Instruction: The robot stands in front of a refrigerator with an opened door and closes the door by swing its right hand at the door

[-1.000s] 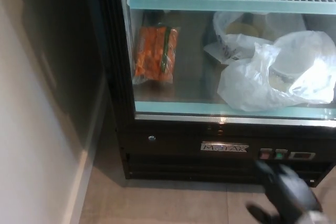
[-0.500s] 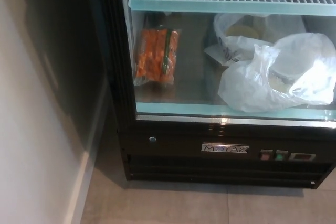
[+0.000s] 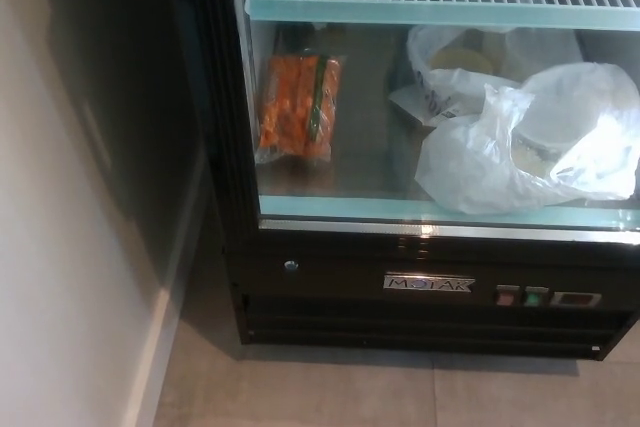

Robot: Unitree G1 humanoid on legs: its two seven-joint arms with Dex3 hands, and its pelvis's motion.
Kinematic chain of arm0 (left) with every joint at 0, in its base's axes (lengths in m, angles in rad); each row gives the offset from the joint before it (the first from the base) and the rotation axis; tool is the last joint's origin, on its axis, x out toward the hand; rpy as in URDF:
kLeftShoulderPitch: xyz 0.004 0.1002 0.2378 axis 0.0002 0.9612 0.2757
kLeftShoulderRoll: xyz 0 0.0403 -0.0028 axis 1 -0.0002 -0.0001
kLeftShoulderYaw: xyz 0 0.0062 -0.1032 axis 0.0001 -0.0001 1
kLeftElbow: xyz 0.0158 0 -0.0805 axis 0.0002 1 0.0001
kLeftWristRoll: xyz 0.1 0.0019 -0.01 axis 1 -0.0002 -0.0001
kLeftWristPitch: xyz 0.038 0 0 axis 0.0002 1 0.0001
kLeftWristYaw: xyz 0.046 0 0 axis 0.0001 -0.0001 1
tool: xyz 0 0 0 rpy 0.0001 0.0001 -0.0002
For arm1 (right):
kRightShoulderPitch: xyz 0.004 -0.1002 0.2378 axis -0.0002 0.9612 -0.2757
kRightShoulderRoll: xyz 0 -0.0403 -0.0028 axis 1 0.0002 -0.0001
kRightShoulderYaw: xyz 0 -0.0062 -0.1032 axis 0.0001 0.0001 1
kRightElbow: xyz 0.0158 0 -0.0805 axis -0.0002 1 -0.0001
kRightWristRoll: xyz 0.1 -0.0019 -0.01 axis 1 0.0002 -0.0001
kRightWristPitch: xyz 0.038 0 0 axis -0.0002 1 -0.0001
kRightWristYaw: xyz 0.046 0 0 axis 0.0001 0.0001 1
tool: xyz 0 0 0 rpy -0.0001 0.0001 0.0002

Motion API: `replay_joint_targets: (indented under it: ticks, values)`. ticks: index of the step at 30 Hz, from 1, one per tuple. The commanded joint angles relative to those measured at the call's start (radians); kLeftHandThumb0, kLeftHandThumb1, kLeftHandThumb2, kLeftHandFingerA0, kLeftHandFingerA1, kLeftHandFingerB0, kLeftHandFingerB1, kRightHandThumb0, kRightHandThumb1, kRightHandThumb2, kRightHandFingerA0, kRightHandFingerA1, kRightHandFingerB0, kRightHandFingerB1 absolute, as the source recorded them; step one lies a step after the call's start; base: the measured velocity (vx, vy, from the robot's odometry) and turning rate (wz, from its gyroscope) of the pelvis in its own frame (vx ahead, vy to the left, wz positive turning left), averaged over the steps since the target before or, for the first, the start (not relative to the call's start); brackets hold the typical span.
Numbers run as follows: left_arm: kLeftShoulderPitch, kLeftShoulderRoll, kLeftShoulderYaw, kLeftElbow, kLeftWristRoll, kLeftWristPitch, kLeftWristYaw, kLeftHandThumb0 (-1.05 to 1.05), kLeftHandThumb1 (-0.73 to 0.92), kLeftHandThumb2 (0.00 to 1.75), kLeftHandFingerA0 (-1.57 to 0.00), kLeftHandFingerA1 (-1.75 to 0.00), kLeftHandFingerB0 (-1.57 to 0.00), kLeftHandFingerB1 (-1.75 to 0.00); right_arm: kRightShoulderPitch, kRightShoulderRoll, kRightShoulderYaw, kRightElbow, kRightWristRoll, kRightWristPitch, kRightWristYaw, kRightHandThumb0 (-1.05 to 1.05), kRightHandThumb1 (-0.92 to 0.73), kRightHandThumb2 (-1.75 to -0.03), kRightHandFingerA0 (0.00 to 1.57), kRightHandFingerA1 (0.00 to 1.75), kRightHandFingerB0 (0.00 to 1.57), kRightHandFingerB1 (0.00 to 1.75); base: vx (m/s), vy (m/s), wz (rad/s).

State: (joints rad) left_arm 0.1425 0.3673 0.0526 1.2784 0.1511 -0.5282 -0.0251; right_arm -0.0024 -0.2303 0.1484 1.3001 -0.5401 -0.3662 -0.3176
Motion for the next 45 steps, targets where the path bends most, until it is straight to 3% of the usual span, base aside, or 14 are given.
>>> replay_joint_targets:
  ticks: [1,18,21,22,24,25,26,28,29,30,38,39,40,45]
  values:
    - [-0.015,0.027,-0.010,0.009,0.017,0.039,0.036,-0.57,0.75,0.64,-0.46,-0.37,-0.35,-0.33,-0.027,0.004,0.012,0.015,0.034,0.043,0.046,-0.55,-0.81,-0.65,0.17,0.28,0.19,0.28,0.00,0.000,0.00]
    - [-0.051,0.043,-0.038,0.011,0.026,0.065,0.067,-0.58,0.77,0.64,-0.44,-0.35,-0.34,-0.32,-0.088,0.005,0.033,0.013,0.066,0.069,0.086,-0.56,-0.80,-0.64,0.21,0.28,0.27,0.29,0.00,0.000,0.00]
    - [-0.055,0.037,-0.031,0.016,0.015,0.069,0.069,-0.58,0.75,0.64,-0.44,-0.36,-0.34,-0.32,-0.089,0.005,0.035,0.013,0.066,0.069,0.084,-0.61,-0.66,-0.87,0.14,0.40,0.20,0.41,0.00,0.000,0.00]
    - [-0.061,0.039,-0.030,0.015,0.014,0.068,0.067,-0.58,0.76,0.65,-0.44,-0.36,-0.34,-0.33,-0.100,0.005,0.037,0.013,0.066,0.075,0.087,-0.55,-0.80,-0.64,0.22,0.29,0.28,0.29,0.00,0.000,0.00]
    - [-0.065,0.040,-0.031,0.011,0.014,0.065,0.067,-0.60,0.76,0.64,-0.44,-0.36,-0.35,-0.32,-0.109,0.004,0.042,0.013,0.064,0.080,0.094,-0.54,-0.80,-0.64,0.22,0.29,0.28,0.29,0.00,0.000,0.00]
    - [-0.067,0.042,-0.031,0.009,0.013,0.064,0.066,-0.55,0.62,0.99,-0.38,-0.53,-0.20,-0.44,-0.115,0.005,0.044,0.015,0.064,0.084,0.100,-0.54,-0.80,-0.64,0.20,0.28,0.27,0.29,0.00,0.000,0.00]
    - [-0.068,0.043,-0.031,0.009,0.013,0.065,0.064,-0.55,0.62,0.99,-0.38,-0.53,-0.20,-0.44,-0.117,0.005,0.045,0.015,0.064,0.086,0.102,-0.54,-0.80,-0.64,0.20,0.28,0.27,0.29,0.00,0.000,0.00]
    - [-0.070,0.045,-0.032,0.007,0.014,0.068,0.064,-0.56,0.62,0.98,-0.38,-0.53,-0.21,-0.44,-0.122,0.007,0.043,0.018,0.071,0.092,0.114,-0.60,-0.65,-0.87,0.13,0.40,0.19,0.40,0.00,0.000,0.00]
    - [-0.070,0.045,-0.032,0.006,0.014,0.068,0.062,-0.56,0.63,0.98,-0.38,-0.53,-0.20,-0.44,-0.121,0.008,0.039,0.018,0.076,0.092,0.118,-0.53,-0.79,-0.64,0.21,0.28,0.28,0.30,0.00,0.000,0.00]
    - [-0.064,0.044,-0.030,0.004,0.011,0.064,0.059,-0.59,0.76,0.65,-0.42,-0.35,-0.33,-0.32,-0.118,0.009,0.035,0.019,0.083,0.089,0.125,-0.52,-0.78,-0.64,0.24,0.29,0.28,0.30,0.00,0.000,0.00]
    - [-0.047,0.032,-0.035,0.006,0.014,0.058,0.060,-0.57,0.74,0.64,-0.45,-0.36,-0.33,-0.32,-0.094,0.013,0.010,0.019,0.119,0.079,0.144,-0.51,-0.75,-0.63,0.32,0.32,0.33,0.31,0.00,0.000,0.00]
    - [-0.050,0.031,-0.034,0.006,0.013,0.055,0.060,-0.55,0.74,0.63,-0.46,-0.36,-0.34,-0.33,-0.096,0.015,0.002,0.018,0.128,0.079,0.153,-0.59,-0.60,-0.92,0.31,0.49,0.23,0.44,0.00,0.000,0.00]
    - [-0.044,0.025,-0.033,0.005,0.011,0.051,0.059,-0.55,0.73,0.63,-0.45,-0.36,-0.34,-0.33,-0.091,0.014,-0.003,0.017,0.132,0.079,0.157,-0.51,-0.75,-0.62,0.41,0.34,0.35,0.31,0.00,0.000,0.00]
    - [-0.018,0.014,-0.034,-0.005,0.006,0.035,0.045,-0.52,0.74,0.62,-0.44,-0.35,-0.34,-0.32,-0.069,0.009,-0.007,0.017,0.133,0.067,0.161,-0.51,-0.75,-0.61,0.40,0.34,0.34,0.31,0.00,0.000,0.00]
